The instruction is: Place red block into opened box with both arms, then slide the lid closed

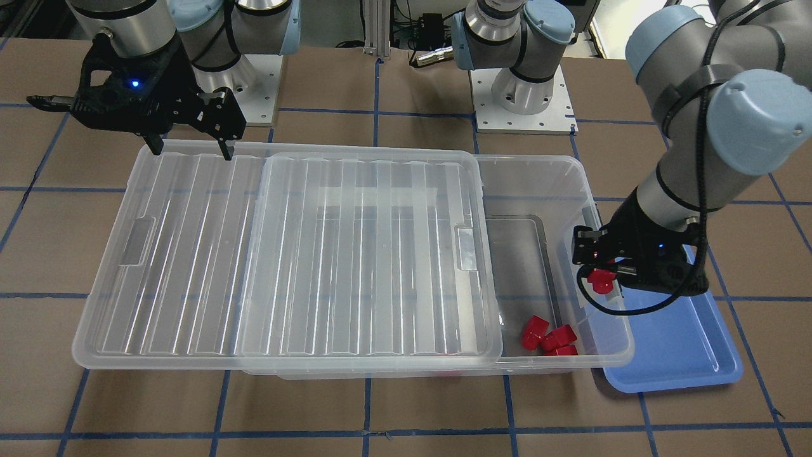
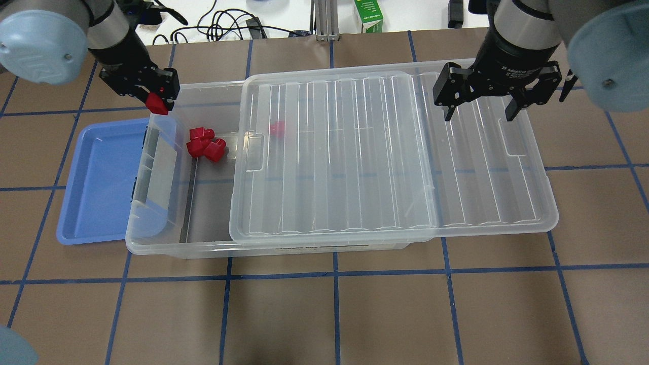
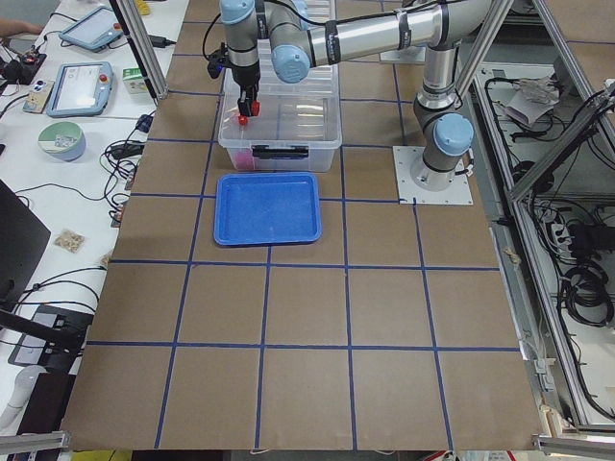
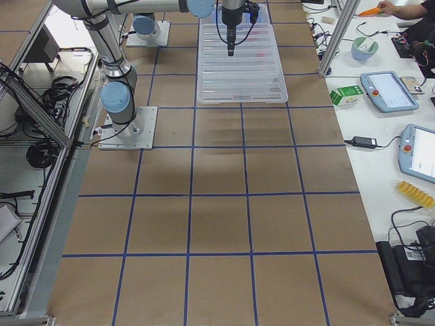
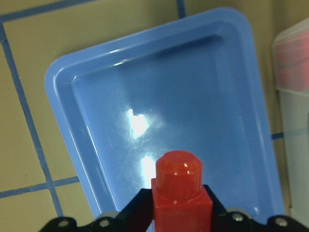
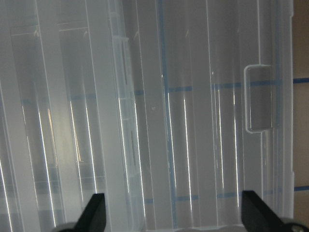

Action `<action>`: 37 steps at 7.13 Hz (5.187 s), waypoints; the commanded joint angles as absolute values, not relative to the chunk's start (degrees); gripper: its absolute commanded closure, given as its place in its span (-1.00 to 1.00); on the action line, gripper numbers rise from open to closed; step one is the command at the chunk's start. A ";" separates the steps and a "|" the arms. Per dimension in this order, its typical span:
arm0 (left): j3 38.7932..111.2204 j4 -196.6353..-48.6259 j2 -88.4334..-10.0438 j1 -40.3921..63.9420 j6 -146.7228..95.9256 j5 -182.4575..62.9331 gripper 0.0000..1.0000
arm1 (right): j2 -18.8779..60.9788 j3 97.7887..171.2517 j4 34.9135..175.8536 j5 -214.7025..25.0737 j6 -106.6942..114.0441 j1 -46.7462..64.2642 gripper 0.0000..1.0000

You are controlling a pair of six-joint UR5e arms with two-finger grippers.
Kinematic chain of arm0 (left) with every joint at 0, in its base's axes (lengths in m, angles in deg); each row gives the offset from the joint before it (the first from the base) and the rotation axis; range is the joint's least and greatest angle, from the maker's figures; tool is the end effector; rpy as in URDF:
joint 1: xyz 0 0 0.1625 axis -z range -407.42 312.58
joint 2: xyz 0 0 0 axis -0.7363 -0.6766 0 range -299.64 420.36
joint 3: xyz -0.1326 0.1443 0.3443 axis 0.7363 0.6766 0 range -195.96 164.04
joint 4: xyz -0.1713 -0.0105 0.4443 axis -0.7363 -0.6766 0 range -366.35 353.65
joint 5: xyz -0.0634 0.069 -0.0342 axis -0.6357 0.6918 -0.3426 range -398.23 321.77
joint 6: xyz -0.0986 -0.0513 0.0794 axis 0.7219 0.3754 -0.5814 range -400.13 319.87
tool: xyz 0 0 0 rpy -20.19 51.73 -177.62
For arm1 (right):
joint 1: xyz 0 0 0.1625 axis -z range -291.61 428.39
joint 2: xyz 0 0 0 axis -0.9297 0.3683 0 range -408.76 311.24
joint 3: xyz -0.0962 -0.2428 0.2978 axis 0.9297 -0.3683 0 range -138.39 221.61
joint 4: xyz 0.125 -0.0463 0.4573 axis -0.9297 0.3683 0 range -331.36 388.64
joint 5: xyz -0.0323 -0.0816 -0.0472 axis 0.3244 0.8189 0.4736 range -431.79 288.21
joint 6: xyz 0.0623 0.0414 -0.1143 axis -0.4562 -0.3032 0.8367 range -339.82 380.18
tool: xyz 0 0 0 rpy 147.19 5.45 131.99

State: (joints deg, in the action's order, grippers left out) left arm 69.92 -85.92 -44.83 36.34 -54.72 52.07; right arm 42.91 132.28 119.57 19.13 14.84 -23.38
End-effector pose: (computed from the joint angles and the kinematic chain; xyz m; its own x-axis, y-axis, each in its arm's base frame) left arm -0.0610 -0.6613 0.3194 -0.9894 0.1452 -0.0022 0.1452 0.9893 0.0121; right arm 0.1480 -0.5457 0.4333 -0.9980 0.0627 0.0129 0.0622 0.9974 -0.0351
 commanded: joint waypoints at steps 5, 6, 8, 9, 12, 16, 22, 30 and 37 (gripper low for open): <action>93.60 -61.66 -44.67 38.63 -50.85 51.86 0.89 | 42.91 132.32 119.51 19.17 14.90 -23.28 -1.00; 95.03 -61.55 -44.67 38.62 -50.85 51.86 0.89 | 42.83 132.23 119.69 19.09 14.90 -23.11 -1.00; 95.57 -61.81 -45.20 38.62 -50.50 51.86 0.87 | 42.82 132.14 119.69 19.17 20.75 -19.61 -1.00; 96.44 -61.64 -45.46 38.62 -50.07 51.77 0.58 | 42.82 132.14 119.60 19.52 27.06 -16.54 -1.00; 95.75 -60.93 -45.20 38.45 -50.24 51.86 -0.61 | 42.91 132.84 115.93 21.72 37.01 -1.28 -1.00; 88.48 -66.35 -42.84 38.62 -50.15 51.86 -0.85 | 41.60 143.16 127.34 21.55 39.77 1.68 -0.95; 72.90 -90.89 -33.54 39.77 -50.06 52.21 -1.00 | 40.10 150.24 135.69 21.11 39.34 0.55 -1.00; 72.63 -91.69 -32.54 39.59 -50.06 51.77 -1.00 | 40.10 150.07 137.18 17.42 28.26 -17.65 -1.00; 72.72 -91.43 -32.63 39.59 -50.06 52.21 -1.00 | 43.70 129.63 116.66 18.12 16.96 -25.71 -1.00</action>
